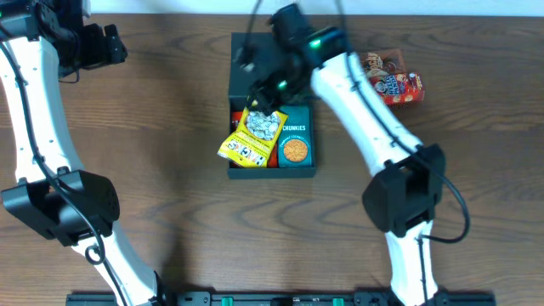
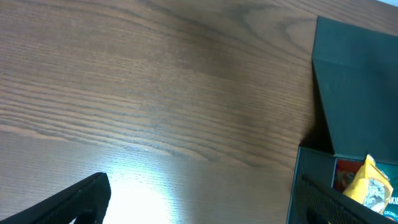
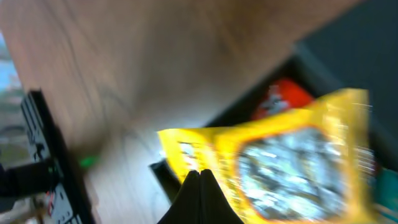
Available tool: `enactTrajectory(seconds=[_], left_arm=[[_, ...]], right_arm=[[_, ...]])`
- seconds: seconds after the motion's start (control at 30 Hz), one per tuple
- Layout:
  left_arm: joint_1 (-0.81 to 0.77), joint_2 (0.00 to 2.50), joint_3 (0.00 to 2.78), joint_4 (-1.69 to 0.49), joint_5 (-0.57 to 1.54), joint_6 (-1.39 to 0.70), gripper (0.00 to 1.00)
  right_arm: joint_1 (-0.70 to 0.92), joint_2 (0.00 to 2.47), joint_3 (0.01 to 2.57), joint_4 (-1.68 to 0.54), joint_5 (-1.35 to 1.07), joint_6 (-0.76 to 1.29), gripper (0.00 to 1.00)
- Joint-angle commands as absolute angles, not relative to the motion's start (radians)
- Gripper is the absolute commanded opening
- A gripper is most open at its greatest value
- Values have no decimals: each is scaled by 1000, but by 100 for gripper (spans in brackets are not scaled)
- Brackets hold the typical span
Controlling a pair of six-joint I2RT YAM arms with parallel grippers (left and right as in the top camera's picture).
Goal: Pack container
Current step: 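Lower the yellow bag into the box's left side and press it down, then push the yellow bag flat against the box's left wall with the right gripper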
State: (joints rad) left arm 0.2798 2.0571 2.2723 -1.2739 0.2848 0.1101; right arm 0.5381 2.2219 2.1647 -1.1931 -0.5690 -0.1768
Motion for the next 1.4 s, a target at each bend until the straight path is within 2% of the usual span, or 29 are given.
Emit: enactTrajectory(seconds=[0.0,0.3,0.5,0.83,1.03,1.23,1.37], left_arm=[[281,2056,2274,-1271,281,128,95],[281,2056,2274,-1275,281,136,95],[281,2056,2274,-1279,281,139,95],[281,2056,2274,-1279,282,138,95],[281,2056,2274,-1284,282,138,95],[281,2056,2274,-1291,282,138,96],[281,2056,2274,-1290,282,136,95]], right_arm=[[568,2288,2150,-1208,-558,-204,1],[608,2418,2150,-1269,-545,-204,1],[597,2418,2151,-1339,-424,-204,1],[589,2358,2221,-1419,-407,-244,1],[495,2276,2236,-1369,-267,-240,1],[358,2311,2204,-1301,-276,-131,1],[322,2342,2204,-1246,-364,-128,1]])
